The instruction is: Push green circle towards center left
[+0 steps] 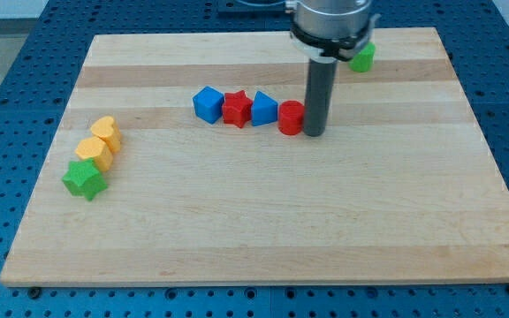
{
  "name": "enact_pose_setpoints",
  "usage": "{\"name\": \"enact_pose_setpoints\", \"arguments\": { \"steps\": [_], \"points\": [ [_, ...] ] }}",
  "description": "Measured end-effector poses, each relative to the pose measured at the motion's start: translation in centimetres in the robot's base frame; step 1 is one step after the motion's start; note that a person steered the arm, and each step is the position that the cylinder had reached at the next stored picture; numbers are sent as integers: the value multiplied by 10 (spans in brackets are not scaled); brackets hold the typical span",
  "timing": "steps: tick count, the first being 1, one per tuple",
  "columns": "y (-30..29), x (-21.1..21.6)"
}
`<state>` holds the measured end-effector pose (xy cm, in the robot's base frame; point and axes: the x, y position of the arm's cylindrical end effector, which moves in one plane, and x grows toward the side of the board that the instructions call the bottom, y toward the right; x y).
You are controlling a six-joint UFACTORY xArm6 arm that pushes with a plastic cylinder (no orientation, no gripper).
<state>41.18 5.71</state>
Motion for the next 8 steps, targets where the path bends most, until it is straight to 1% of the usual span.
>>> {"name": "enact_pose_setpoints", "arguments": {
  "steps": [1, 2, 3, 5, 6, 7, 8],
  "points": [
    [-7, -10],
    [7, -4],
    [44, -3],
    [181, -57],
    [222, -103],
    [223, -148],
    [170, -162]
  ]
}}
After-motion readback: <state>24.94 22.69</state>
